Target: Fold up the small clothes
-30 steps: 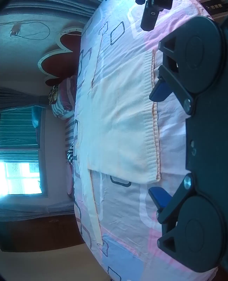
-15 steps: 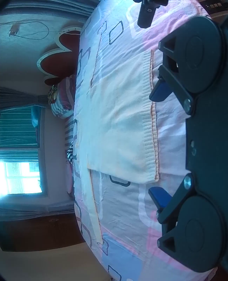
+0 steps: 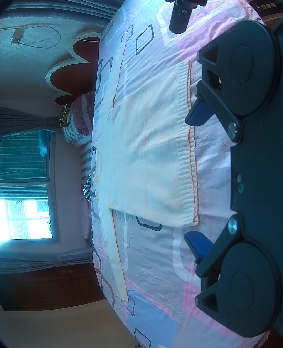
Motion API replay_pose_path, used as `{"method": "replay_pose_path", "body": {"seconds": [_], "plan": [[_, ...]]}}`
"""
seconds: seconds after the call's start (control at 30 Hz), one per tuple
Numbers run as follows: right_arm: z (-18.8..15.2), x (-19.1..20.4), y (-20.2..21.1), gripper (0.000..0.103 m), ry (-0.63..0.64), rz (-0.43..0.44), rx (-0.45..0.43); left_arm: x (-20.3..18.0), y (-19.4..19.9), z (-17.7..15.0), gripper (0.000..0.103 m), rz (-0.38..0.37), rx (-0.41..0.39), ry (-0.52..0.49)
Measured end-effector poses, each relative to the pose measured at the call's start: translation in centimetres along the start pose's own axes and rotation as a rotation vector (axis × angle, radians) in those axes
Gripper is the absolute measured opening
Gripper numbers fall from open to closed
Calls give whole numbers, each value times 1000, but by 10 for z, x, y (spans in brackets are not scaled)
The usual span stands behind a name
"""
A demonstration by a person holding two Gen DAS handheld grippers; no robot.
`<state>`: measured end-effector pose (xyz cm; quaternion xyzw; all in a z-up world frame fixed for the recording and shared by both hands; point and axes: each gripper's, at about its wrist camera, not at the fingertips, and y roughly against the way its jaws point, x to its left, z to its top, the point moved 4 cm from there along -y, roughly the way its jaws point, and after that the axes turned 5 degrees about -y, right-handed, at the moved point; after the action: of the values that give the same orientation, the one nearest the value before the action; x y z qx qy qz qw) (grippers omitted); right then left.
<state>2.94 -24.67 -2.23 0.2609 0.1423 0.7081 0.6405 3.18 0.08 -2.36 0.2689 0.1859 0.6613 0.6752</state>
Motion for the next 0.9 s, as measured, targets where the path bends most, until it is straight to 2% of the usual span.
{"method": "replay_pose_path", "body": {"seconds": [0.9], "plan": [[0, 3, 1, 103, 6, 2, -8, 2, 5, -4, 103, 14, -8, 1]]}}
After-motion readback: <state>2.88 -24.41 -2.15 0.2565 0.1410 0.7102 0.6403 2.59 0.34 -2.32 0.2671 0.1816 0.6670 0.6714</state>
